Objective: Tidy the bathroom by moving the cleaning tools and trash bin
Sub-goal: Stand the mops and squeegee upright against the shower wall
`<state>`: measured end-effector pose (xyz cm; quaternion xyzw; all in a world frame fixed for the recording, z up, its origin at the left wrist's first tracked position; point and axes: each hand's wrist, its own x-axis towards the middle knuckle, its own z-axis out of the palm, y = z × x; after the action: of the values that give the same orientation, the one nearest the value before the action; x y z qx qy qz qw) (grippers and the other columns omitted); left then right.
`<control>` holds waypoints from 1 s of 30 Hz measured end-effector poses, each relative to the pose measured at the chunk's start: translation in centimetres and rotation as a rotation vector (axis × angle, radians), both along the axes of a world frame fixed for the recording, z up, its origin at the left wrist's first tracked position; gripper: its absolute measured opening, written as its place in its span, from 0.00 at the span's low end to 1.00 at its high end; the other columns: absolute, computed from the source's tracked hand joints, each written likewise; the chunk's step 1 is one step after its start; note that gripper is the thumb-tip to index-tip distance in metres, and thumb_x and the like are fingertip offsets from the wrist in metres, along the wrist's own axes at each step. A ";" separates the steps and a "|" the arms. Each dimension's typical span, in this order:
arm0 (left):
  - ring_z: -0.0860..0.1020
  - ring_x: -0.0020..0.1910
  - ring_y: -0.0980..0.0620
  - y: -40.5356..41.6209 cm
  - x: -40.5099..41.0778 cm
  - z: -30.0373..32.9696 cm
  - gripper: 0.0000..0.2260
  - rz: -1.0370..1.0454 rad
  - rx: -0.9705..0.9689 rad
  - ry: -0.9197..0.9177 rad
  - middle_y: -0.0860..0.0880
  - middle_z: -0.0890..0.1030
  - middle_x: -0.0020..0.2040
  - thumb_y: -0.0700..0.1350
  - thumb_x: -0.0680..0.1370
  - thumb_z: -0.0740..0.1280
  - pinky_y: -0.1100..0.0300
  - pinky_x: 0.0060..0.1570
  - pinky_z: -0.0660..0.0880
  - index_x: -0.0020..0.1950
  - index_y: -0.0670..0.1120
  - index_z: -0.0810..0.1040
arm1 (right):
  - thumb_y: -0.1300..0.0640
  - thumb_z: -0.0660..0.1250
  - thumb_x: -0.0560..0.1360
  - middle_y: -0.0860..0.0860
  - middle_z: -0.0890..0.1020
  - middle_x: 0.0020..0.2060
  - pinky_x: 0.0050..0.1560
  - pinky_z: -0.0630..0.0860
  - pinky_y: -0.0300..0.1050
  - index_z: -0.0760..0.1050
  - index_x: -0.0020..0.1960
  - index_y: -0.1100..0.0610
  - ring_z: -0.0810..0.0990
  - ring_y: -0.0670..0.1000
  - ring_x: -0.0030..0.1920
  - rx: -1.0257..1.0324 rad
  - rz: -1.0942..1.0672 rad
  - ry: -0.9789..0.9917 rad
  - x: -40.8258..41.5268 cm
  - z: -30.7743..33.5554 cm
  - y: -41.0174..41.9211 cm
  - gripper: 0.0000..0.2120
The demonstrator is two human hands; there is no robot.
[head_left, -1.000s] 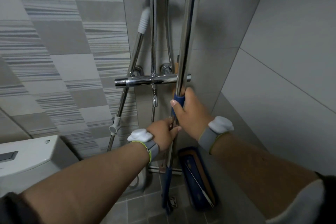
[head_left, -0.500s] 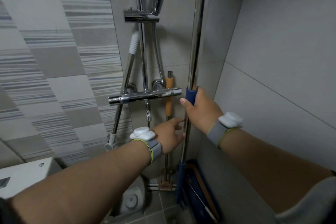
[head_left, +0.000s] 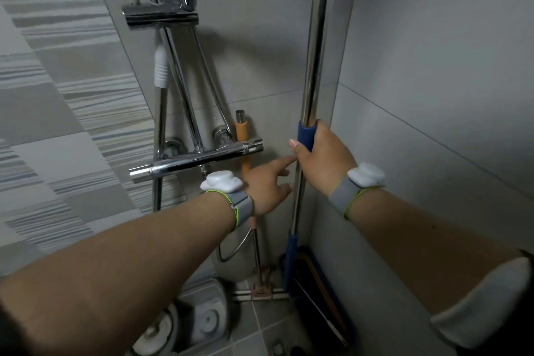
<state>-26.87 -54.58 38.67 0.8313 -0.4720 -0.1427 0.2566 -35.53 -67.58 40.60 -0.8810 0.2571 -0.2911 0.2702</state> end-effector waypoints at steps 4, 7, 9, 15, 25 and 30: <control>0.79 0.58 0.51 -3.9 1.7 -0.8 0.27 0.024 0.050 -0.021 0.52 0.75 0.68 0.50 0.78 0.65 0.55 0.61 0.75 0.75 0.60 0.60 | 0.41 0.63 0.76 0.45 0.76 0.45 0.43 0.74 0.45 0.65 0.52 0.44 0.78 0.52 0.43 0.048 0.038 0.029 1.9 -1.8 -4.2 0.11; 0.79 0.58 0.52 -6.0 3.2 -1.7 0.26 0.023 0.104 -0.070 0.53 0.75 0.68 0.52 0.78 0.64 0.54 0.61 0.74 0.74 0.60 0.60 | 0.40 0.63 0.75 0.45 0.78 0.46 0.44 0.77 0.47 0.66 0.54 0.43 0.79 0.53 0.43 0.053 0.042 0.036 3.5 -3.4 -6.3 0.12; 0.78 0.59 0.52 -8.1 4.3 -2.3 0.25 0.032 0.138 -0.078 0.54 0.74 0.68 0.52 0.78 0.64 0.54 0.62 0.74 0.74 0.60 0.61 | 0.41 0.63 0.76 0.45 0.77 0.48 0.42 0.73 0.44 0.67 0.56 0.44 0.77 0.52 0.42 0.075 0.048 0.035 4.7 -4.3 -8.3 0.13; 0.76 0.63 0.49 -13.2 6.9 -4.3 0.26 0.062 0.231 -0.090 0.52 0.73 0.69 0.53 0.77 0.65 0.55 0.64 0.72 0.75 0.59 0.62 | 0.45 0.64 0.77 0.46 0.78 0.48 0.42 0.74 0.45 0.67 0.56 0.44 0.78 0.53 0.43 0.201 0.095 0.089 7.9 -8.1 -13.9 0.10; 0.74 0.65 0.46 -16.7 8.4 -7.1 0.29 0.035 0.373 -0.162 0.50 0.71 0.71 0.52 0.77 0.65 0.56 0.65 0.70 0.76 0.59 0.60 | 0.51 0.66 0.78 0.51 0.78 0.46 0.45 0.72 0.45 0.69 0.56 0.51 0.79 0.58 0.46 0.424 -0.030 0.253 10.6 -16.1 -20.1 0.10; 0.72 0.68 0.46 -17.0 9.1 -8.3 0.29 0.045 0.397 -0.116 0.49 0.70 0.73 0.53 0.77 0.66 0.55 0.67 0.69 0.76 0.60 0.60 | 0.47 0.65 0.77 0.51 0.80 0.47 0.51 0.77 0.49 0.69 0.56 0.48 0.81 0.59 0.47 0.475 -0.098 0.317 11.7 -18.6 -21.6 0.10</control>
<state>-17.80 -71.55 30.39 0.8828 -0.4298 -0.1788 0.0632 -23.82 -89.21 22.02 -0.8140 0.3993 -0.0938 0.4112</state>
